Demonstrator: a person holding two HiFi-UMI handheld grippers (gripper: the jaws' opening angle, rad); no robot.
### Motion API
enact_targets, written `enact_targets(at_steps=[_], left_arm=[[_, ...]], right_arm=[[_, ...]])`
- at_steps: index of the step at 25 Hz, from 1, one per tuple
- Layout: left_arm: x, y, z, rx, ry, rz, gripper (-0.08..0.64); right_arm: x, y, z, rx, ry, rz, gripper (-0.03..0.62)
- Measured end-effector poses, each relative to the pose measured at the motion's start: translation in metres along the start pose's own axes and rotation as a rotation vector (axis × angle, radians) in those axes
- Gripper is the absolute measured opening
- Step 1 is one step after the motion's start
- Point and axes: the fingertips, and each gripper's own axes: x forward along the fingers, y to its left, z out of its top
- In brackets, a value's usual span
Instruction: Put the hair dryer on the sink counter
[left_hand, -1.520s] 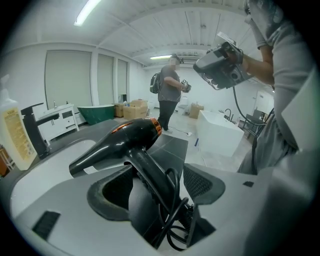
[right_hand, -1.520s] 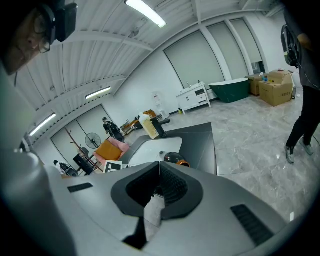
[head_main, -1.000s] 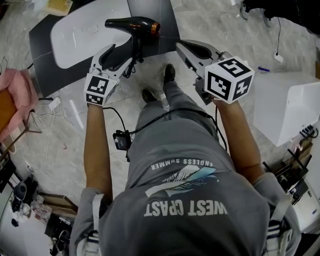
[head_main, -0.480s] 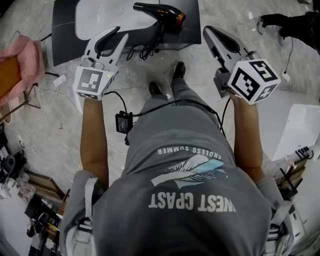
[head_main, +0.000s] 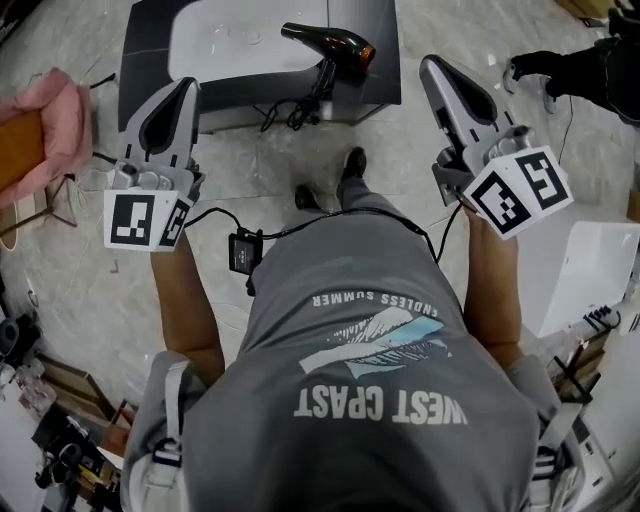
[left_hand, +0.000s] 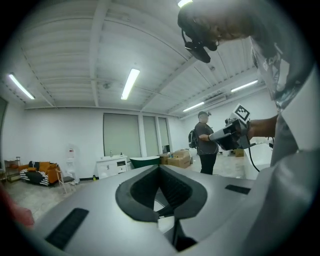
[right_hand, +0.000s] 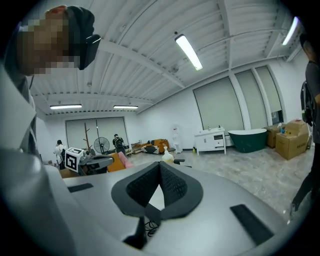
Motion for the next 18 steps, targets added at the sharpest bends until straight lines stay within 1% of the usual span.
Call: enact_targets(at_steps=[2, 4, 10, 14, 18], left_arm=[[-0.016, 0.007, 0.011, -0.012, -0.012, 0.029, 0.017], [-0.034, 0.012, 0.021, -0.020, -0.029, 0.064, 0.017], [-0.075, 0.030, 0.041, -0.001, -0.125, 0.169, 0.017], [-0.089, 0.037, 0.043, 0.010, -0.139, 0.203, 0.017], [-0.097, 0.034, 0.041, 0.021, -0.136, 0.210, 0.017]], right_arm=[[-0.004, 0.012, 0.008, -0.057, -0.005, -0.001, 0.028], [-0.009, 0.024, 0.015, -0.093, -0.012, 0.002, 0.026], [-0.021, 0.046, 0.025, -0.118, -0.044, 0.011, 0.026], [-0.029, 0.057, 0.026, -0.129, -0.055, 0.005, 0.026], [-0.040, 0.060, 0.023, -0.130, -0.059, -0.005, 0.026]])
